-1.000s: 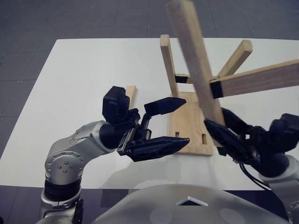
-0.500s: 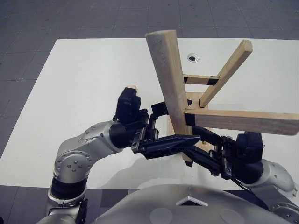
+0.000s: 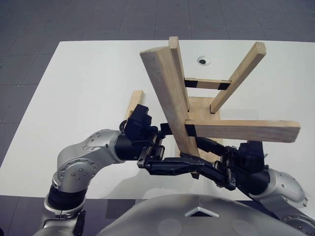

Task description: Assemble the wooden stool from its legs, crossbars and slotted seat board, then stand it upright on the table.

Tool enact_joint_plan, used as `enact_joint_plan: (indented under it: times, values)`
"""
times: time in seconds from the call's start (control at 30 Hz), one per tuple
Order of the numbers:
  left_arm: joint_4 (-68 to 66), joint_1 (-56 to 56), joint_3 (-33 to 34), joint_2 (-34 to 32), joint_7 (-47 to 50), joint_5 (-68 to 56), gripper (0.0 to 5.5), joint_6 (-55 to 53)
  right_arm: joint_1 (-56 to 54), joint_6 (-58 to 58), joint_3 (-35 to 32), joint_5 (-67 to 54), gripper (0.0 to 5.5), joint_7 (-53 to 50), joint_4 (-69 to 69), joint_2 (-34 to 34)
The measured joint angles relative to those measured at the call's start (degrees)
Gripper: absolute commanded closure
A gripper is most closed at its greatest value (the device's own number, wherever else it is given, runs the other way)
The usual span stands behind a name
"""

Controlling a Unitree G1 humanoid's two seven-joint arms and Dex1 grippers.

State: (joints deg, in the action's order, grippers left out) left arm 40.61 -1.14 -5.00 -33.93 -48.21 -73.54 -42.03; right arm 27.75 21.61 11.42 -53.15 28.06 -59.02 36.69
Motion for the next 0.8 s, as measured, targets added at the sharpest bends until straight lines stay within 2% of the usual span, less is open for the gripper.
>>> enact_joint_plan:
  times: [0.37, 0.47, 0.67, 0.8]
  values:
    - [-0.8, -1.8, 1.0, -1.1, -2.4, 0.2, 3.39, 0.2, -0.4, 1.4, 1.6, -1.3, 3.46, 2.1, 0.4, 0.0]
    - [-0.8, -2.8, 1.2, -1.2, -2.8, 0.2, 3.44, 0.3, -0.8, 2.7, 1.7, -3.5, 3.46, 2.3, 1.0, 0.0]
    - [-0.6, -3.8, 1.2, -1.3, -3.6, -0.4, 3.45, 0.3, -4.3, 9.2, 1.2, -21.0, 3.46, -0.8, 4.6, 1.9]
    - [-0.7, -4.1, 1.7, -1.4, -3.6, -0.4, 3.45, 0.3, -7.4, 12.2, 0.5, -26.3, 3.46, -2.9, 6.0, 2.9]
